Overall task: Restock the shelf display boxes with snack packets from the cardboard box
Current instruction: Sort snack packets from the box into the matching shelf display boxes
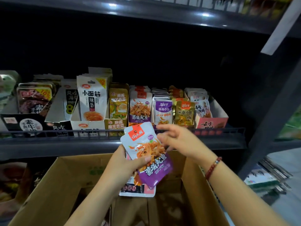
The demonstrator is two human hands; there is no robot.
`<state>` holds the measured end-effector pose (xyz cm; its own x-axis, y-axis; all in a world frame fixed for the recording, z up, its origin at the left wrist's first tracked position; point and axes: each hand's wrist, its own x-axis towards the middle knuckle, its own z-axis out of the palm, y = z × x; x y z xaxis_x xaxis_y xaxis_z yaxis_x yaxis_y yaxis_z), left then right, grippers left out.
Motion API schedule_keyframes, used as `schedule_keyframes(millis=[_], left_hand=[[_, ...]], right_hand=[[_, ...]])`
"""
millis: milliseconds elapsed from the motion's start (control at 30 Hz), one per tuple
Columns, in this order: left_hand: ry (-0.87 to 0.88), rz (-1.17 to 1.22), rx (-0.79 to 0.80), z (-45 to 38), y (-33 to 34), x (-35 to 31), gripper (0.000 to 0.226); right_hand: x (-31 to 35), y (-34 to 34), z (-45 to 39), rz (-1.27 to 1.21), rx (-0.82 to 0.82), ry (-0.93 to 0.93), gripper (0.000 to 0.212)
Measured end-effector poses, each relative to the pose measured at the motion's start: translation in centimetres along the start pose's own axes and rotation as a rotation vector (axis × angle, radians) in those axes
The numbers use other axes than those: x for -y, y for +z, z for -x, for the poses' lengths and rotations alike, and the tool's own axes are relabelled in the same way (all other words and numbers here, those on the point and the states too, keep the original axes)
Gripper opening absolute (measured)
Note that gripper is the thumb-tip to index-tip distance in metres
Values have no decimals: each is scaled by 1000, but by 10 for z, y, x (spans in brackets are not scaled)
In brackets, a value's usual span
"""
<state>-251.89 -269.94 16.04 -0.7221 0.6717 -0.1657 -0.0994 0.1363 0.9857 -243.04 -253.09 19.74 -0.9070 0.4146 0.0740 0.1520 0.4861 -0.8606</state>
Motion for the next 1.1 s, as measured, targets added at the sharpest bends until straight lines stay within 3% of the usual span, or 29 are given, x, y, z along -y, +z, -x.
schedule_keyframes(millis=[100, 300, 400, 500, 667, 900, 1100], left_hand=[[75, -54, -22, 1, -2, 2, 45], [175, 43, -6, 0, -4, 0, 40], [177, 15, -13, -2, -7, 0, 31], [175, -17, -49, -3, -9, 0, 28], [126, 53, -200, -10, -19, 1, 25], [91, 124, -293, -21, -36, 3, 23], [72, 177, -315, -24, -42, 3, 20]], right_hand=[[-4, 21, 2, -52, -48, 33, 66], [-13, 41, -5, -380, -146, 135, 38], [-17, 39, -6, -414, -141, 156, 41], [-15, 38, -7, -372, -148, 147, 45], [8, 20, -32, -329, -295, 66, 42], [40, 15, -114, -123, -447, -164, 60], [27, 38, -156, 82, -367, -98, 50]])
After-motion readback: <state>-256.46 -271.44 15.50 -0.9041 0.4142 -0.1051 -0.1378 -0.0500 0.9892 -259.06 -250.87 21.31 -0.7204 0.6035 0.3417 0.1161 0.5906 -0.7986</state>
